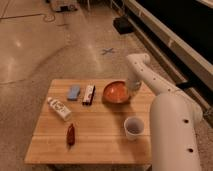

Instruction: Drag the ceramic bowl in a circle

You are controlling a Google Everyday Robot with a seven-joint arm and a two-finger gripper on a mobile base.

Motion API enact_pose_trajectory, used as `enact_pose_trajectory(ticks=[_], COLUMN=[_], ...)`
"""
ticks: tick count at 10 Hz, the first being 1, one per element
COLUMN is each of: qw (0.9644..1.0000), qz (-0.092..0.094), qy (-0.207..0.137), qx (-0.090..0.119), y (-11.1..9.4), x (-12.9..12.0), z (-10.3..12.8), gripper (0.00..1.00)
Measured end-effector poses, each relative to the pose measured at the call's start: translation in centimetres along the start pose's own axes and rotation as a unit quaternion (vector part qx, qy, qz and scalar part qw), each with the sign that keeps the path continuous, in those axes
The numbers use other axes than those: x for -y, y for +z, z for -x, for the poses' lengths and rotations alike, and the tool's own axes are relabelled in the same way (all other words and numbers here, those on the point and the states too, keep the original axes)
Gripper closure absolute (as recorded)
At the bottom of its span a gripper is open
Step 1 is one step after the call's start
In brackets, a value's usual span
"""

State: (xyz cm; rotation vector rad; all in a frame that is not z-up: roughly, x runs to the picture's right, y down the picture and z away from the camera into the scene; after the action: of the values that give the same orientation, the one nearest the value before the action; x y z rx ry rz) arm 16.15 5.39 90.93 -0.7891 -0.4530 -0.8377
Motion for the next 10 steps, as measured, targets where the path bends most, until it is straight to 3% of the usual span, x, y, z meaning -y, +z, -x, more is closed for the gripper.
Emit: enact_pose_trajectory(ticks=[1, 2, 4, 5, 10], qw=[1.0, 0.9999, 0.9997, 0.9993, 0.9986], qz=[0.002, 0.006, 0.013, 0.015, 0.026], qy=[-0.002, -0.005, -0.02, -0.034, -0.041], qx=[0.003, 0.008, 0.009, 0.01, 0.021], y=[0.0, -0.1, 0.0, -0.1, -0.4], x=[-0.4, -1.8, -2.7, -2.6, -1.3], z=[0.4, 1.2, 2.2, 2.4, 3.1], gripper=[0.85, 0.71, 0.56, 0.53, 0.53])
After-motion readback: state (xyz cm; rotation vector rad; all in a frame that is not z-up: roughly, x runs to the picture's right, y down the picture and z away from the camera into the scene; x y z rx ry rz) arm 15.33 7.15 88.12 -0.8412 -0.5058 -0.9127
